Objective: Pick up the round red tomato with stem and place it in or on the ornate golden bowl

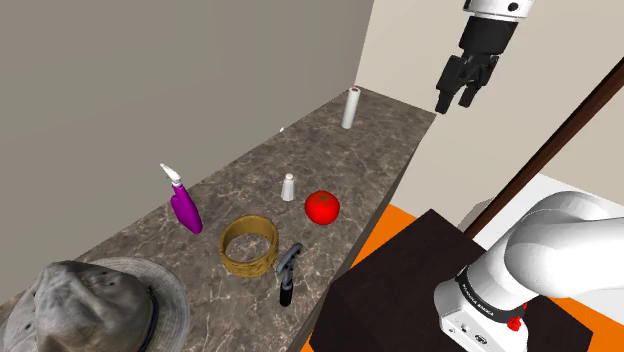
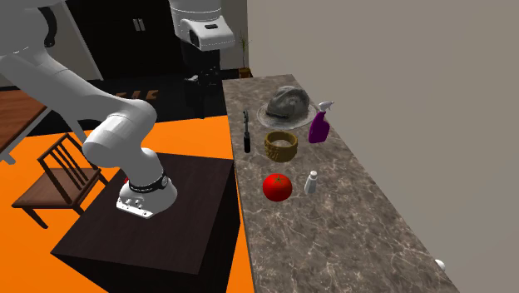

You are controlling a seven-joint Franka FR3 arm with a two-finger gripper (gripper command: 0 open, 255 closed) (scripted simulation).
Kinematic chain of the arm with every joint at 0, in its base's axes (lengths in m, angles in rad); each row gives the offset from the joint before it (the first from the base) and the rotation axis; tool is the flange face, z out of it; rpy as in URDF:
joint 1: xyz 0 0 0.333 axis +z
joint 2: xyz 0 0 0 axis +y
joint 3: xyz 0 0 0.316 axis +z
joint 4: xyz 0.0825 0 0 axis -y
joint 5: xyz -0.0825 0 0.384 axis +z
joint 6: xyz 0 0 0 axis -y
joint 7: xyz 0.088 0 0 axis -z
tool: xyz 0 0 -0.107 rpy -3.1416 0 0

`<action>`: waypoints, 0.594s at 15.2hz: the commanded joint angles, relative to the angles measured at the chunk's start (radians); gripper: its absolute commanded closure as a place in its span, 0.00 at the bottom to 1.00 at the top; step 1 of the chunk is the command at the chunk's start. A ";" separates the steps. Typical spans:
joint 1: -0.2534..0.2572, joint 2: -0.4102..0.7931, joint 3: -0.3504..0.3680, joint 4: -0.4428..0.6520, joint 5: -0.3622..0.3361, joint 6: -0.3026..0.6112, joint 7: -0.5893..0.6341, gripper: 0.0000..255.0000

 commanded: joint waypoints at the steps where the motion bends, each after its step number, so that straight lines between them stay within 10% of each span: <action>1: 0.000 0.000 0.000 0.000 0.000 0.000 0.000 0.00; 9: -0.024 0.008 0.150 -0.229 0.082 0.296 0.267 0.00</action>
